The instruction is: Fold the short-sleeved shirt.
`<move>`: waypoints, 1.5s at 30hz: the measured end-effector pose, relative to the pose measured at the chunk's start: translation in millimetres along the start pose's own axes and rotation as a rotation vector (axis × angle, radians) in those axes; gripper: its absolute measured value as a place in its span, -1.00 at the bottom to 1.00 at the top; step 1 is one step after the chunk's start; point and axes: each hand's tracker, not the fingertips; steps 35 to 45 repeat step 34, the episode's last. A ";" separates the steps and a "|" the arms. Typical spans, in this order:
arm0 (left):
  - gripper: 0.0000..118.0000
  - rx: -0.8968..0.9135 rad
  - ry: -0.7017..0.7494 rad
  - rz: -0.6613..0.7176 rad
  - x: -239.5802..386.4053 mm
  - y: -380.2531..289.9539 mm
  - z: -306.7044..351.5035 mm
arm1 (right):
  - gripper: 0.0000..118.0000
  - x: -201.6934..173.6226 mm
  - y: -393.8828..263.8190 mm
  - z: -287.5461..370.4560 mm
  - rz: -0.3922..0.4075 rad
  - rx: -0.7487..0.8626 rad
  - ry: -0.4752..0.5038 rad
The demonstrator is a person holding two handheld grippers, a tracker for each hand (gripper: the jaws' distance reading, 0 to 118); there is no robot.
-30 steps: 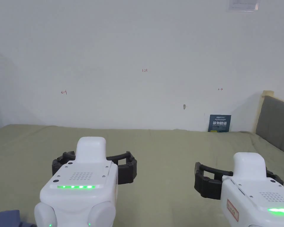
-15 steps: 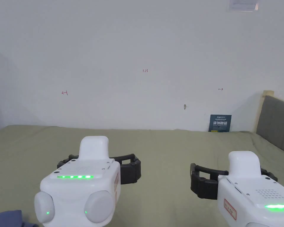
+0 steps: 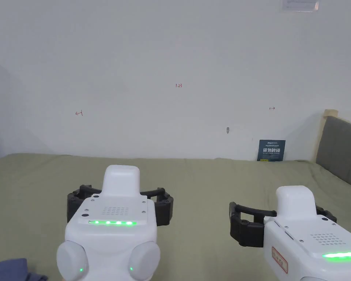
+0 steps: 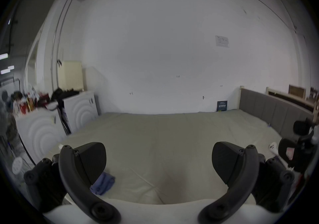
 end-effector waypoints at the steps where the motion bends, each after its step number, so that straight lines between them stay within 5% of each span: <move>1: 1.00 -0.004 0.007 -0.001 2.0 -0.7 2.6 | 1.00 -0.3 0.4 0.2 0.001 0.002 0.000; 45: 1.00 -0.032 -0.058 0.089 -19.8 -3.4 16.8 | 1.00 5.8 -1.2 8.3 0.002 -0.019 -0.063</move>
